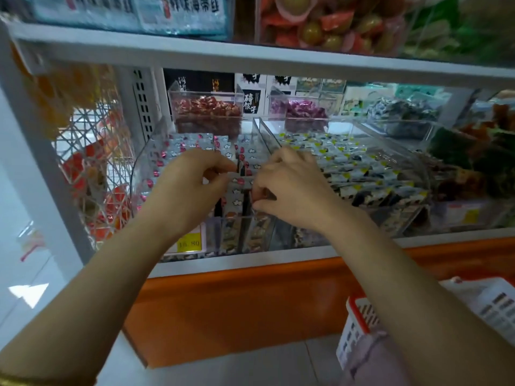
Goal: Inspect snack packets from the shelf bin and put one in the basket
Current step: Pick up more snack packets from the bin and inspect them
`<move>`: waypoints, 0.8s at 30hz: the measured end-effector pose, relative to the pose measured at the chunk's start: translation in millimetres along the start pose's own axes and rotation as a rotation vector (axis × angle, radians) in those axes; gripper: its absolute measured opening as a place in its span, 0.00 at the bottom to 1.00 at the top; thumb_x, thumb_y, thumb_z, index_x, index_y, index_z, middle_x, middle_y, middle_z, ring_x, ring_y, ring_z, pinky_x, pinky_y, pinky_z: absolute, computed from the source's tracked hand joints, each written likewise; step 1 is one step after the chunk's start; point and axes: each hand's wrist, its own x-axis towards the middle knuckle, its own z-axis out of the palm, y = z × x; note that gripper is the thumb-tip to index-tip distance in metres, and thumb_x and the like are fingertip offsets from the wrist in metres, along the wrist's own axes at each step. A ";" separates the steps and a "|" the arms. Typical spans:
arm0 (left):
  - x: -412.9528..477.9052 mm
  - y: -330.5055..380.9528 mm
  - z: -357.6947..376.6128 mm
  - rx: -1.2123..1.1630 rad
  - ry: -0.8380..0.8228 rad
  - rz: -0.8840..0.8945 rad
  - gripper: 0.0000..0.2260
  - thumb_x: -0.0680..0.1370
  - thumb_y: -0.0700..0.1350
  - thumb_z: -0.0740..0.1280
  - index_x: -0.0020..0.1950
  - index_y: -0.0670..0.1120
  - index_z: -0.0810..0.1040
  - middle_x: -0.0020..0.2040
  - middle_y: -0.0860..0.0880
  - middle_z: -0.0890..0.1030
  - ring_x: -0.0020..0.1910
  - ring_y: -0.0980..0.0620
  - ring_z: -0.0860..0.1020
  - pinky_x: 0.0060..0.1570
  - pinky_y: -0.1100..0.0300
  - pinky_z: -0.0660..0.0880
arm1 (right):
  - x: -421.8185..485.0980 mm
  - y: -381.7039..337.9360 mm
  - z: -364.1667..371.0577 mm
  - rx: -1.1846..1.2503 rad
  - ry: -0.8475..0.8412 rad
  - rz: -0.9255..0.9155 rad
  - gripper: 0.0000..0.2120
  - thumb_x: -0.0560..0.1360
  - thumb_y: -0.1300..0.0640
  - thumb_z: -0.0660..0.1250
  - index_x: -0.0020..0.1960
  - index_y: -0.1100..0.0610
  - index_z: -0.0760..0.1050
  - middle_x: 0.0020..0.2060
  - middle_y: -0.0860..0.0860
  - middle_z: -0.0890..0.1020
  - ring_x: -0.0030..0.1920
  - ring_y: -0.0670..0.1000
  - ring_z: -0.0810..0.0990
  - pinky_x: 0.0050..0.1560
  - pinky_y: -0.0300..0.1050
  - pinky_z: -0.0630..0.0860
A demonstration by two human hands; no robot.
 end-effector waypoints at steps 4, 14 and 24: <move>-0.6 -0.5 -1.7 -0.045 -0.009 -0.026 0.11 0.78 0.39 0.62 0.57 0.46 0.80 0.41 0.64 0.72 0.42 0.67 0.72 0.37 0.82 0.66 | -3.6 4.0 -4.1 0.171 0.088 0.049 0.05 0.74 0.52 0.66 0.44 0.53 0.74 0.43 0.45 0.73 0.56 0.49 0.68 0.56 0.46 0.59; -5.0 10.1 5.8 -0.223 -0.135 -0.055 0.16 0.77 0.49 0.63 0.65 0.48 0.74 0.47 0.59 0.76 0.44 0.65 0.75 0.36 0.76 0.71 | -26.9 22.5 -30.0 0.746 0.613 0.344 0.08 0.79 0.62 0.59 0.43 0.54 0.66 0.36 0.48 0.73 0.34 0.42 0.74 0.36 0.42 0.75; -3.7 13.5 4.7 -0.861 -0.105 -0.441 0.08 0.80 0.43 0.60 0.51 0.42 0.77 0.43 0.43 0.80 0.36 0.54 0.82 0.31 0.64 0.77 | -29.4 14.5 -12.3 1.533 0.448 0.662 0.05 0.78 0.61 0.63 0.43 0.59 0.74 0.38 0.52 0.77 0.31 0.46 0.79 0.32 0.39 0.78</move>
